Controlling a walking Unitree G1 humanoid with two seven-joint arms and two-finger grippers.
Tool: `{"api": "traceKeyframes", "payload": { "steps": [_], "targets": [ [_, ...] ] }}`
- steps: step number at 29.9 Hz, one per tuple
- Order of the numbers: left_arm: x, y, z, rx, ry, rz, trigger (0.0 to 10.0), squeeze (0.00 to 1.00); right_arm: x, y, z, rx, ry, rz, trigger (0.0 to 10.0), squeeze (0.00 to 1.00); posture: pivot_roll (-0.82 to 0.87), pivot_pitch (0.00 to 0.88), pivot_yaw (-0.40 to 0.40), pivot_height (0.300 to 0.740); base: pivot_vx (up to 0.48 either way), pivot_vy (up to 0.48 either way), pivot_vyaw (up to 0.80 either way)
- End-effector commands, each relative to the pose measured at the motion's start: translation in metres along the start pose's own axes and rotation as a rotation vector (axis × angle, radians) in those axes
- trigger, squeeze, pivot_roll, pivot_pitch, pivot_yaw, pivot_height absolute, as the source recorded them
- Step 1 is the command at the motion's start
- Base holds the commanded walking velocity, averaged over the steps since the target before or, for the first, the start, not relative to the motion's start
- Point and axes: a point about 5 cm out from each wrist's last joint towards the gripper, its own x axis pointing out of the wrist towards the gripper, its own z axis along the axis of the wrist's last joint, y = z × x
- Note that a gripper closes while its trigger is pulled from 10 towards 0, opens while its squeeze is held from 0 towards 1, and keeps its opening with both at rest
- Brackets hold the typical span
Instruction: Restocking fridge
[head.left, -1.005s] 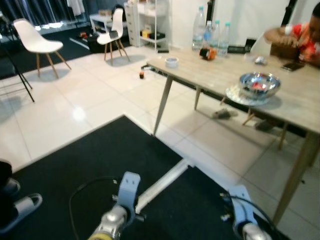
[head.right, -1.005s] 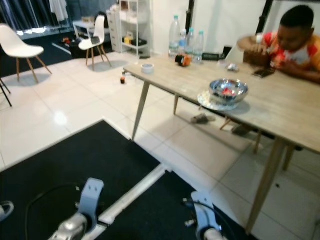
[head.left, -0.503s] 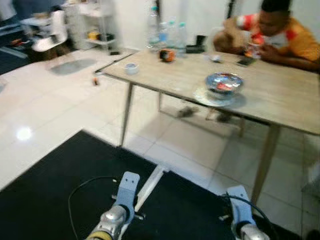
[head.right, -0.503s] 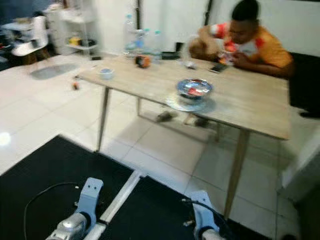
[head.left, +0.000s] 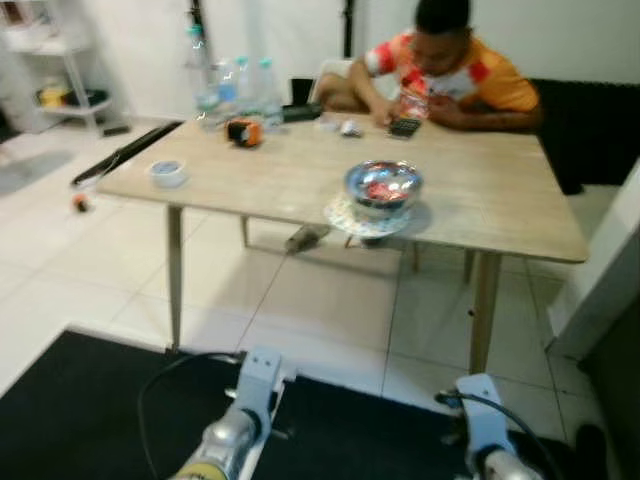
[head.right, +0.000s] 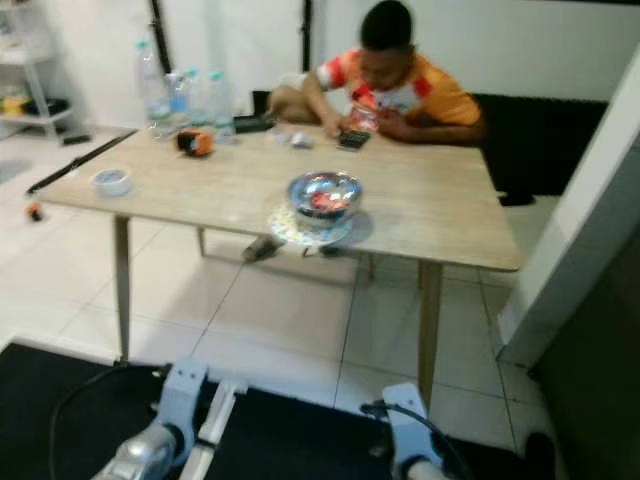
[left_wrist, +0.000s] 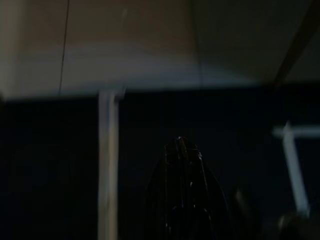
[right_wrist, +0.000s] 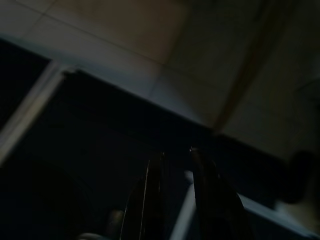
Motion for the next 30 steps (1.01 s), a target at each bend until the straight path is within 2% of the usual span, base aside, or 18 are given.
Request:
{"api": "traceKeyframes", "payload": {
  "steps": [1, 25, 26, 30],
  "targets": [
    [-0.003, 0.002, -0.011, -0.008, 0.037, 0.007, 10.0, 0.0, 0.0, 0.005, -0.002, 0.003, 0.007, 0.011, 10.0, 0.0, -0.14, 0.0, 0.031, 0.74, 0.304, 0.0, -0.8],
    [-0.004, 0.005, -0.013, 0.001, 0.044, 0.003, 10.0, 0.0, -0.004, 0.007, -0.018, 0.017, 0.045, -0.004, 10.0, 0.0, -0.14, 0.0, 0.039, 0.74, 0.302, 0.0, -0.8],
    [-0.005, 0.004, -0.012, -0.022, 0.023, -0.008, 10.0, 0.0, -0.005, 0.008, -0.023, 0.011, 0.061, -0.004, 10.0, 0.0, -0.14, 0.0, 0.04, 0.74, 0.0, 0.0, 0.0],
    [-0.006, 0.003, -0.016, -0.014, 0.043, -0.007, 10.0, 0.0, -0.007, 0.008, -0.029, -0.002, 0.072, -0.006, 10.0, 0.0, -0.14, 0.0, 0.041, 0.74, 0.0, 0.0, 0.0]
  ]
}}
